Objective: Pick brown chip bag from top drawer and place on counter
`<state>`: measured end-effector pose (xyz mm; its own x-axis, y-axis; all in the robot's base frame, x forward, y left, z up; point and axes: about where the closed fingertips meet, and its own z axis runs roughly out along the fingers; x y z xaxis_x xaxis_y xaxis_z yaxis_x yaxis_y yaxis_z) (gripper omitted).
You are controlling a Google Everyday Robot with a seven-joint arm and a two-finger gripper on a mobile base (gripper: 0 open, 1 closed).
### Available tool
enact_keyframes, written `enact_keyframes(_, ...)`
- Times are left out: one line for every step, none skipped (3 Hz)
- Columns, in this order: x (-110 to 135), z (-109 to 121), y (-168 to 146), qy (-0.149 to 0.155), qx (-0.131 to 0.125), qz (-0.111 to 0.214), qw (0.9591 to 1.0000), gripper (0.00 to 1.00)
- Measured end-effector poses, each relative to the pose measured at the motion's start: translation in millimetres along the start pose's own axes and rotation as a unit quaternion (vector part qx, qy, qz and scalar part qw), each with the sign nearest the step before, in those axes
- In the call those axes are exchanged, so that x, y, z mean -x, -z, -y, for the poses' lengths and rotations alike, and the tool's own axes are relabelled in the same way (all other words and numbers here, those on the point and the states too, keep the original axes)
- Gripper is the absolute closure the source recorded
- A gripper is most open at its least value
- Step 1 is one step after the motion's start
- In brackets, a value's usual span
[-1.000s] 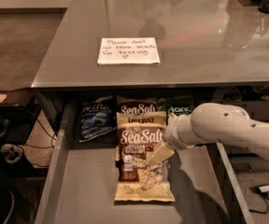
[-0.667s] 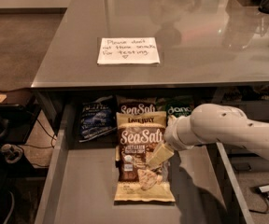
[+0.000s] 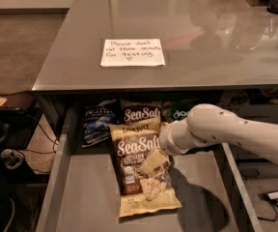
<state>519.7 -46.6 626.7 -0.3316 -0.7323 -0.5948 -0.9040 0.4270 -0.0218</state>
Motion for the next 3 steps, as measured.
enact_keyframes(21.6,-15.3,-8.5,0.002,0.029,0.017,0.9994,0.19)
enact_keyframes(33.0,-22.6,-6.8,0.012,0.029,0.013,0.9994,0.43)
enact_keyframes(36.6,-26.0,-3.0,0.018,0.024,0.009,0.9995,0.64)
